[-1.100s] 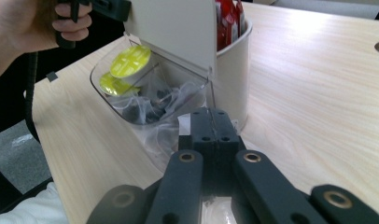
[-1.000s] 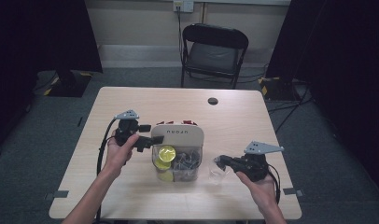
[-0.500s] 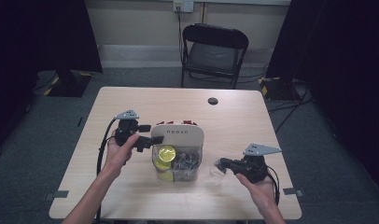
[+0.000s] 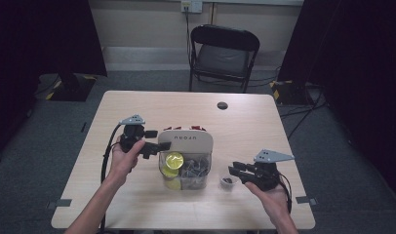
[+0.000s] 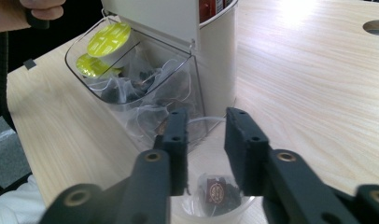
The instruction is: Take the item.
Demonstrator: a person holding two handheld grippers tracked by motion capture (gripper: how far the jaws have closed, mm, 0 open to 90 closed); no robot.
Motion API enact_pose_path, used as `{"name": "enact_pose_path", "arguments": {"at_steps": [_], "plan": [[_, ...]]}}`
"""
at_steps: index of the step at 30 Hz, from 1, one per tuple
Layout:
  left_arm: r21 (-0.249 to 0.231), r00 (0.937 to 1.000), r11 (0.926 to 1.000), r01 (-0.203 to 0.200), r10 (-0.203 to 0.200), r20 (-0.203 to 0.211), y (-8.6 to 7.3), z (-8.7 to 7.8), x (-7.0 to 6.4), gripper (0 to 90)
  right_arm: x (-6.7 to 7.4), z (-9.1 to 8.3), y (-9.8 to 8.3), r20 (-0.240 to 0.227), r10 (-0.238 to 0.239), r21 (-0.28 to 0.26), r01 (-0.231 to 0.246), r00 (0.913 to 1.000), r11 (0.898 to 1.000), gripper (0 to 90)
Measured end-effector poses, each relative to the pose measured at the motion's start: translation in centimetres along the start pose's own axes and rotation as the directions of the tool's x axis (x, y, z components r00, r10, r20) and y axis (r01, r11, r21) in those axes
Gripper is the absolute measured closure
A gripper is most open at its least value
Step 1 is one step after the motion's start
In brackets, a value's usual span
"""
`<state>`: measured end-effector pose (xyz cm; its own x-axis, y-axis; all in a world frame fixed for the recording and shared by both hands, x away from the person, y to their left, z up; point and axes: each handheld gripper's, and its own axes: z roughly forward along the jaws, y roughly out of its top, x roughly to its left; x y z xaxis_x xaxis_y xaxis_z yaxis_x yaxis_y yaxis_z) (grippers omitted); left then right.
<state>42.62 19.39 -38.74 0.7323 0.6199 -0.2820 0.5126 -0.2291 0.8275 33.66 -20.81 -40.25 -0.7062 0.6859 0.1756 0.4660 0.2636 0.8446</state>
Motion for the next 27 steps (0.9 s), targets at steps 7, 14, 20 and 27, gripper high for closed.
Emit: {"name": "enact_pose_path", "arguments": {"at_steps": [7,14,20,27], "plan": [[0.000,1.0000,1.0000,0.003,-0.003,-0.001,0.0,0.0,0.0,14.1,-0.3,-0.4,-0.1,0.013,0.026,-0.018,-0.026,0.9996,0.999,60.4],[0.001,1.0000,1.0000,-0.002,0.002,0.001,-0.1,-0.2,0.1,14.4,-1.2,-1.4,-1.0,0.045,0.054,-0.030,-0.053,0.9975,0.998,51.6],[-0.011,1.0000,0.9999,0.005,-0.005,-0.007,0.0,-0.5,0.1,14.5,-1.9,-2.1,-2.6,0.094,0.072,-0.009,-0.071,0.9930,0.997,44.8],[-0.019,0.9999,0.9998,0.006,-0.006,-0.008,0.0,-0.8,0.2,15.2,-3.3,-2.0,-4.7,0.160,0.101,0.023,-0.106,0.9820,0.994,35.4]]}}
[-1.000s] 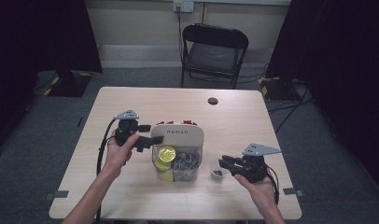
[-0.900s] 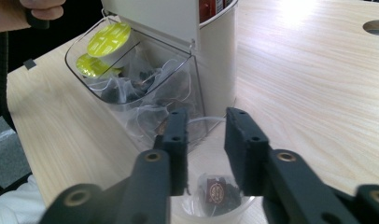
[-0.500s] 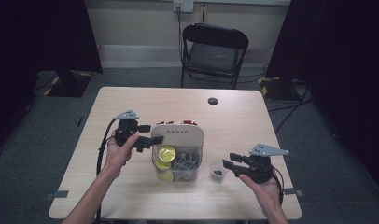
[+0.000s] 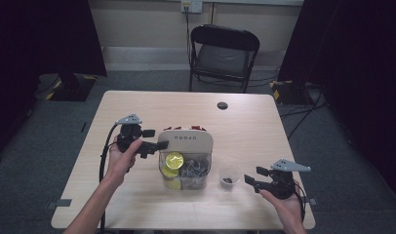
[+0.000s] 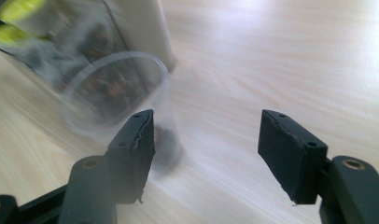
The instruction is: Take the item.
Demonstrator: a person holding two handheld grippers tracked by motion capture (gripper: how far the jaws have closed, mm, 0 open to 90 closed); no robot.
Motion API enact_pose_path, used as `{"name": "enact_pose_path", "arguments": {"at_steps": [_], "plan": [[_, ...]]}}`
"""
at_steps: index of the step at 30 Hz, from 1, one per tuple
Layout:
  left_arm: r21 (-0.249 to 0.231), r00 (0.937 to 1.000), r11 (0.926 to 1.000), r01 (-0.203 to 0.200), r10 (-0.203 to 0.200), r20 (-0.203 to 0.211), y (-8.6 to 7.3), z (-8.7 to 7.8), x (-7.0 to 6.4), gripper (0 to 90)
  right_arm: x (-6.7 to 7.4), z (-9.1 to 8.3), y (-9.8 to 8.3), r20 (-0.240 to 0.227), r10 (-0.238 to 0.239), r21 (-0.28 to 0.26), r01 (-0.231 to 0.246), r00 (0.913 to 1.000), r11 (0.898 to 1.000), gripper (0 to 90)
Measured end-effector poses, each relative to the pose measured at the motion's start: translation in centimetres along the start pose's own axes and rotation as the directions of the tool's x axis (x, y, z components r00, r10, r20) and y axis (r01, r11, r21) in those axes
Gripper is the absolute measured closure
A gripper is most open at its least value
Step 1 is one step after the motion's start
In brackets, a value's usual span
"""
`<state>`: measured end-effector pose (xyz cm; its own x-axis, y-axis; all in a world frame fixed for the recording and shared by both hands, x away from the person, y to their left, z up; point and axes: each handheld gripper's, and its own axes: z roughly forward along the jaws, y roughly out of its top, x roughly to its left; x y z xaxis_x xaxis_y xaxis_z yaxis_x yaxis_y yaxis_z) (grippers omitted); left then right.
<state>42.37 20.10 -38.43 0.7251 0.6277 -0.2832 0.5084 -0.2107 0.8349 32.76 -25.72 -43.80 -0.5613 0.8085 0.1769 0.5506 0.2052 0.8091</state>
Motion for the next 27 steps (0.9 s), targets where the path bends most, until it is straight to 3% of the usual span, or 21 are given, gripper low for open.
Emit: {"name": "enact_pose_path", "arguments": {"at_steps": [8,11,17,23,27], "plan": [[-0.022,0.9999,0.9998,-0.003,0.002,-0.017,0.1,-1.1,0.1,17.4,-2.0,2.3,-1.6,0.071,0.004,0.091,-0.010,0.9974,0.996,22.2],[-0.013,0.9997,0.9998,-0.017,0.018,0.019,0.2,-1.6,0.2,17.8,-2.1,2.9,-1.8,0.100,-0.001,0.106,-0.010,0.9950,0.994,18.9],[-0.035,0.9998,0.9994,-0.003,0.004,0.017,0.2,-2.8,1.0,17.9,-2.6,3.7,-2.0,0.157,-0.015,0.149,-0.009,0.9874,0.989,15.9],[-0.068,0.9990,0.9972,0.031,-0.033,-0.031,0.4,-3.8,2.1,18.3,-2.8,4.2,-2.4,0.208,-0.015,0.178,-0.023,0.9781,0.984,15.5],[-0.097,0.9934,0.9947,0.034,-0.044,-0.106,0.5,-3.9,2.6,18.3,-3.0,4.4,-2.9,0.221,-0.020,0.198,-0.024,0.9750,0.980,15.6]]}}
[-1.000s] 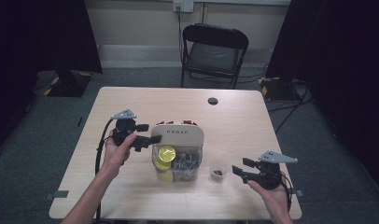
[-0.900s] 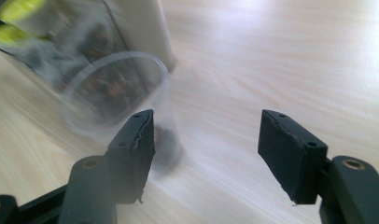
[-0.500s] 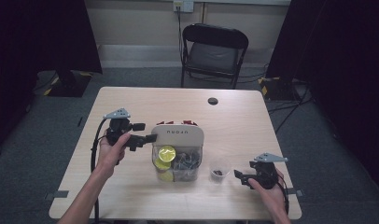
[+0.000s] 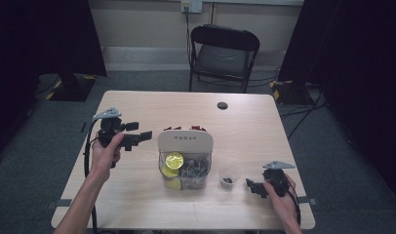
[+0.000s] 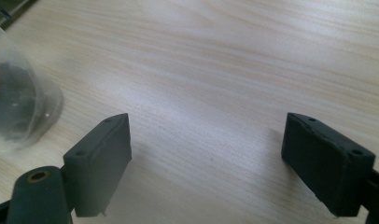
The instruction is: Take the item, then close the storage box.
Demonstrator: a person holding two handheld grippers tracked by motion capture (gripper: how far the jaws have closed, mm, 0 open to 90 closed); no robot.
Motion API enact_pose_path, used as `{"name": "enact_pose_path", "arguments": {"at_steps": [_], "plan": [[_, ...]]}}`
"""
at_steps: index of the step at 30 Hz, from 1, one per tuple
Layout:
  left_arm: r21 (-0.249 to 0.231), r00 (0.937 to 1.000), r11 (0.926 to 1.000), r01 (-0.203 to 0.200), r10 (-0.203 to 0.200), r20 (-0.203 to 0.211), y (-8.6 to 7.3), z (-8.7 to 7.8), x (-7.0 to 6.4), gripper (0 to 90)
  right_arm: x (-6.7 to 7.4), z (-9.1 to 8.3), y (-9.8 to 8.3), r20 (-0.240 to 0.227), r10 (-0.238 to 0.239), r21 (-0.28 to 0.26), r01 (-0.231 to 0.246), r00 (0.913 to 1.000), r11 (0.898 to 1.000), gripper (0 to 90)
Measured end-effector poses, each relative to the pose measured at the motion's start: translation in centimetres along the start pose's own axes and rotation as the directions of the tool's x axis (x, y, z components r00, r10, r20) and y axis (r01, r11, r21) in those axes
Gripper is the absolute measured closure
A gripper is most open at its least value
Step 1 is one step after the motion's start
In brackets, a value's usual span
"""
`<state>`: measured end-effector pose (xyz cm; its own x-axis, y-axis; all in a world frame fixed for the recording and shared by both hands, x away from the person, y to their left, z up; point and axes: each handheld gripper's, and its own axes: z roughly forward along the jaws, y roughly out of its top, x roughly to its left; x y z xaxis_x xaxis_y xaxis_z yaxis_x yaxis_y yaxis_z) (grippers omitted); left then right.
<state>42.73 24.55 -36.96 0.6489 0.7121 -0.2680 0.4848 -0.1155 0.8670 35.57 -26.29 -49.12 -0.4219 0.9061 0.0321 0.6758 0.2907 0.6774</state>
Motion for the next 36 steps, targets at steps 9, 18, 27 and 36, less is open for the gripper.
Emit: {"name": "enact_pose_path", "arguments": {"at_steps": [9,18,27,36], "plan": [[0.000,0.9988,1.0000,0.003,-0.003,-0.048,0.4,1.7,-0.1,18.4,0.1,0.2,-0.9,0.037,-0.018,-0.066,0.021,0.9991,0.998,14.0],[0.012,0.9995,0.9999,0.008,-0.007,-0.031,0.5,3.1,-0.5,18.3,0.1,0.2,-1.0,0.039,-0.020,-0.077,0.023,0.9990,0.997,14.0],[0.000,0.9995,0.9999,0.013,-0.013,0.028,0.4,3.4,-0.8,18.2,0.1,0.2,-1.1,0.041,-0.019,-0.080,0.022,0.9990,0.997,14.0],[0.003,0.9981,1.0000,0.005,-0.006,0.061,0.6,3.3,-1.2,22.6,0.1,0.2,-1.1,0.038,-0.022,-0.080,0.025,0.9990,0.996,13.9]]}}
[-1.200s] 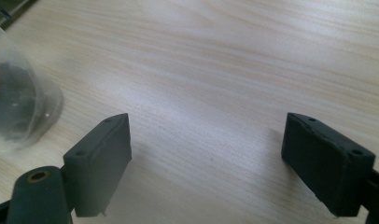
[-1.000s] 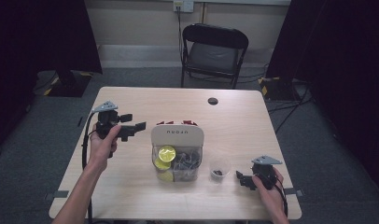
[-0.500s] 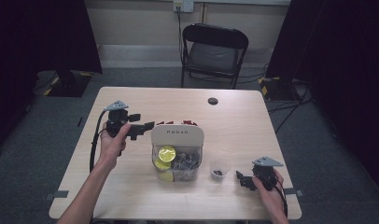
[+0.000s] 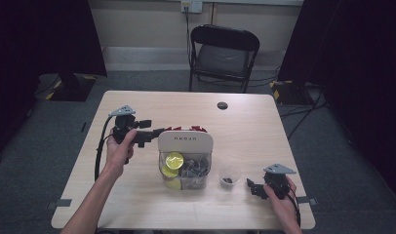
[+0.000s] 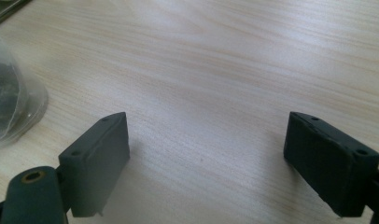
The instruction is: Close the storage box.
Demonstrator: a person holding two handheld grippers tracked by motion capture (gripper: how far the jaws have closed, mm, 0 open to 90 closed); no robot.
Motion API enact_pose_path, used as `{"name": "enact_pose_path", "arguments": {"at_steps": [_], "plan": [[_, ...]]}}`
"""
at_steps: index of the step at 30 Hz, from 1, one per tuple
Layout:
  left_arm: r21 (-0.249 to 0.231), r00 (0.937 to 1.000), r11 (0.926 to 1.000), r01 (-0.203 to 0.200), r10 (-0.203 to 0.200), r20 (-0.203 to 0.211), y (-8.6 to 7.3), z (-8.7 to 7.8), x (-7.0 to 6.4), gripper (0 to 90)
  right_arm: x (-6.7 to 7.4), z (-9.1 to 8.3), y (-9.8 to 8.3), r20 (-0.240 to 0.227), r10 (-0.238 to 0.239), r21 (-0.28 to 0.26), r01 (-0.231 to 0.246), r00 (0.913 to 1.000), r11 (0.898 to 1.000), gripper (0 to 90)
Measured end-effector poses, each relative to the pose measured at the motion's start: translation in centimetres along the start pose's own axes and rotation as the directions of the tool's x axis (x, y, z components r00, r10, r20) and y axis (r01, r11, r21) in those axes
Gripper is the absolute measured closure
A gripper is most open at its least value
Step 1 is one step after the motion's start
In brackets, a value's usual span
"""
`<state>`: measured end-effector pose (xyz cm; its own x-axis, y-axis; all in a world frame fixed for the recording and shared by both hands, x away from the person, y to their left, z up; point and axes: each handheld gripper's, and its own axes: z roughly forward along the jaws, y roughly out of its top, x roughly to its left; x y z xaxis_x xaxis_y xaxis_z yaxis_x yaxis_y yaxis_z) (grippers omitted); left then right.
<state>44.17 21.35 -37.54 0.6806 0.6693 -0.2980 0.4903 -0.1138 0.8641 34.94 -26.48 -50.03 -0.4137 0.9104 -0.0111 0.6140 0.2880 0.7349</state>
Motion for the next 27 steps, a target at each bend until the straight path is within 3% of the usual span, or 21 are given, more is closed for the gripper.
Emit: {"name": "enact_pose_path", "arguments": {"at_steps": [8,27], "plan": [[0.007,0.9996,1.0000,-0.003,0.003,0.030,0.0,0.0,-0.5,22.6,0.0,0.0,0.0,0.000,0.000,0.000,0.000,1.0000,1.000,13.8],[0.018,0.9990,0.9994,-0.030,0.030,0.034,0.1,-0.4,-1.8,22.5,0.0,0.0,0.0,-0.002,0.000,0.001,0.000,1.0000,1.000,13.7]]}}
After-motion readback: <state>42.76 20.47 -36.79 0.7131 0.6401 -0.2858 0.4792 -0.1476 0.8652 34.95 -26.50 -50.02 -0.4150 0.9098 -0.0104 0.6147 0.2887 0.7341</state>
